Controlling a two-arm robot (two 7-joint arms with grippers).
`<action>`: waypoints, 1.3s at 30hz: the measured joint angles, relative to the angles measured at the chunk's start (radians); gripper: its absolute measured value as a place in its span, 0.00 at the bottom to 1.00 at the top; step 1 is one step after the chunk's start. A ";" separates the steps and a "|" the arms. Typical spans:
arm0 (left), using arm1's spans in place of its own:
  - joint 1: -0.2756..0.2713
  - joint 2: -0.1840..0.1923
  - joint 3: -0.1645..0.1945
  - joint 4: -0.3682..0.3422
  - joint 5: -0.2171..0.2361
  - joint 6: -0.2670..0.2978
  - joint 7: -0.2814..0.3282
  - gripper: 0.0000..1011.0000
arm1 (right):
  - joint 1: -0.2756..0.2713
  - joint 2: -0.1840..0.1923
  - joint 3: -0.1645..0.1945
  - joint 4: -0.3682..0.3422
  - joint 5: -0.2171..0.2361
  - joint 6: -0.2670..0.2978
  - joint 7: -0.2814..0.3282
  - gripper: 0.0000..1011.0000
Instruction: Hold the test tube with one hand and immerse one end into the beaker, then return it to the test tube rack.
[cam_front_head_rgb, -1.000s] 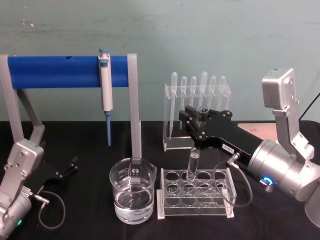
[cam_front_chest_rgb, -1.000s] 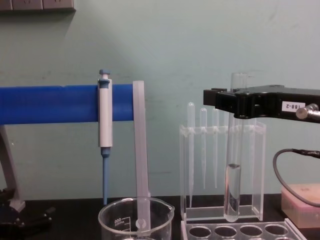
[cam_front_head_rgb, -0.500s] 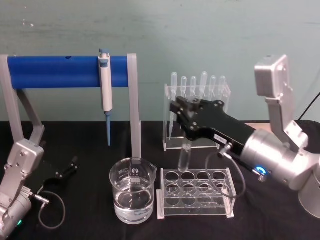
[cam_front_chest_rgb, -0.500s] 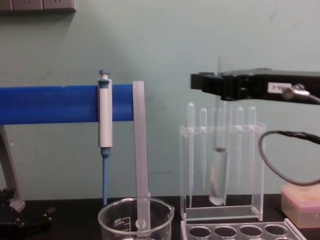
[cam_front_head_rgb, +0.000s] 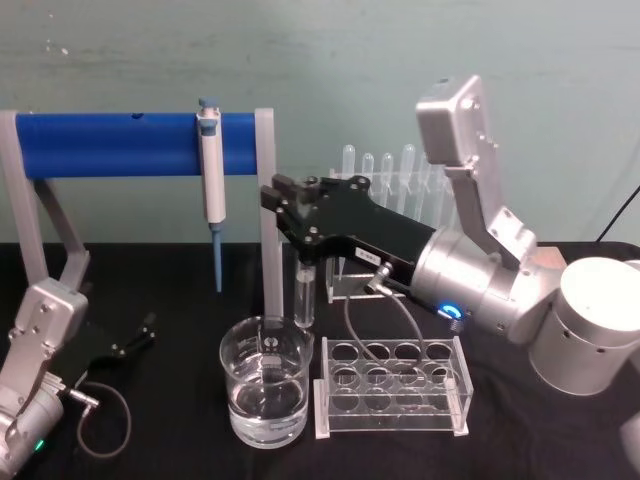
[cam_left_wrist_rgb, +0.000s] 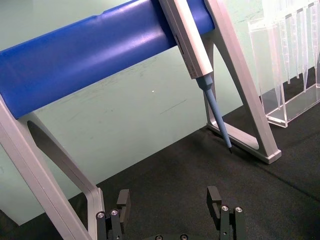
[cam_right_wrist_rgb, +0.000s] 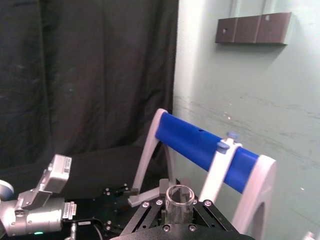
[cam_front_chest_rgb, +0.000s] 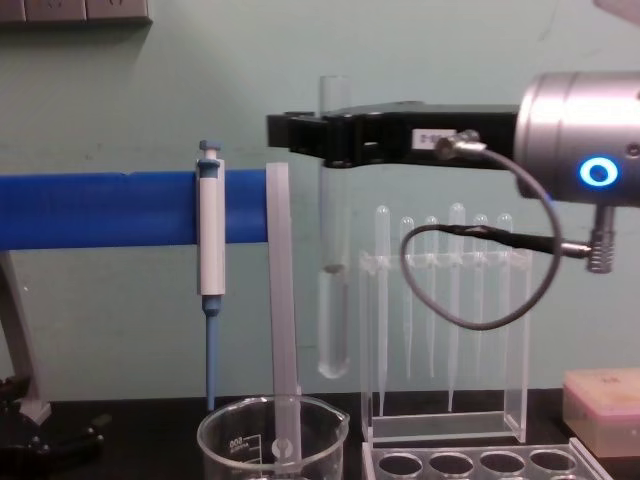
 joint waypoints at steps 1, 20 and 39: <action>0.000 0.000 0.000 0.000 0.000 0.000 0.000 0.99 | 0.004 -0.004 -0.004 0.006 -0.001 -0.002 0.002 0.13; 0.000 0.000 0.000 0.000 0.000 0.000 0.000 0.99 | 0.029 -0.072 -0.071 0.144 -0.042 -0.096 0.027 0.13; 0.000 0.000 0.000 0.000 0.000 0.000 0.000 0.99 | -0.001 -0.106 -0.075 0.241 -0.050 -0.140 0.052 0.13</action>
